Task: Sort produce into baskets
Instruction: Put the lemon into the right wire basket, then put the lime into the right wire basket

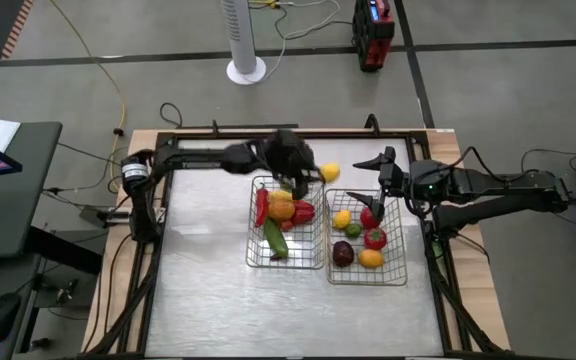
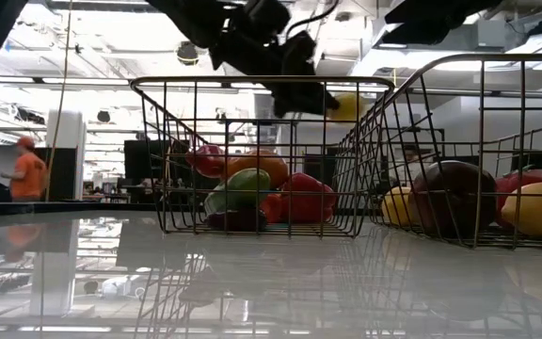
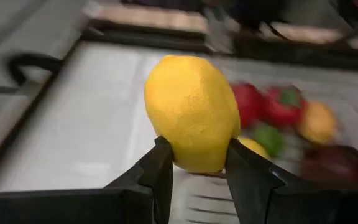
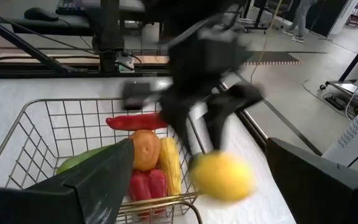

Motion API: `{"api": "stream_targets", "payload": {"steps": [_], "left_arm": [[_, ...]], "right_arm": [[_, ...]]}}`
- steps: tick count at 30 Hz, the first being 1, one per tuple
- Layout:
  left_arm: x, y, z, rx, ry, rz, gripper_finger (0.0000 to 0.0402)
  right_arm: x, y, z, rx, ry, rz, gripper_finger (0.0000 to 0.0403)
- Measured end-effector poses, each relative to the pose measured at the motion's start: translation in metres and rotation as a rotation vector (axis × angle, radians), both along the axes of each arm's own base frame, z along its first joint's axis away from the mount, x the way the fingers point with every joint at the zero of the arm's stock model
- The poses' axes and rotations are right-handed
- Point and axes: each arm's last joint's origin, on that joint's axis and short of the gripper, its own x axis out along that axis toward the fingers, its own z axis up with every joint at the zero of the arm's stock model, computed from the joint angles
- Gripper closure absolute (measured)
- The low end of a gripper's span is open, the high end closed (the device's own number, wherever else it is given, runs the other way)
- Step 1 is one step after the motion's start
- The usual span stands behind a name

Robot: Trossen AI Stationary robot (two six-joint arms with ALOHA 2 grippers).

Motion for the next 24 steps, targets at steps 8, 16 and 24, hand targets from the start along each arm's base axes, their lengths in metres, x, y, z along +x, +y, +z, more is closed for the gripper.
{"api": "stream_targets", "payload": {"steps": [8,16,24], "left_arm": [[0.022,-0.067,-0.012,0.061,0.021,-0.093,0.0278],[0.022,-0.068,-0.008,0.07,0.043,-0.095,0.0171],[0.015,-0.049,0.013,0.198,0.173,-0.041,0.0128]], "right_arm": [[0.0,0.0,0.0,0.0,-0.002,0.0,0.0014],[0.0,0.0,0.0,0.0,0.0,0.001,0.0014],[0.0,0.0,-0.001,0.0,0.013,0.001,0.0014]]}}
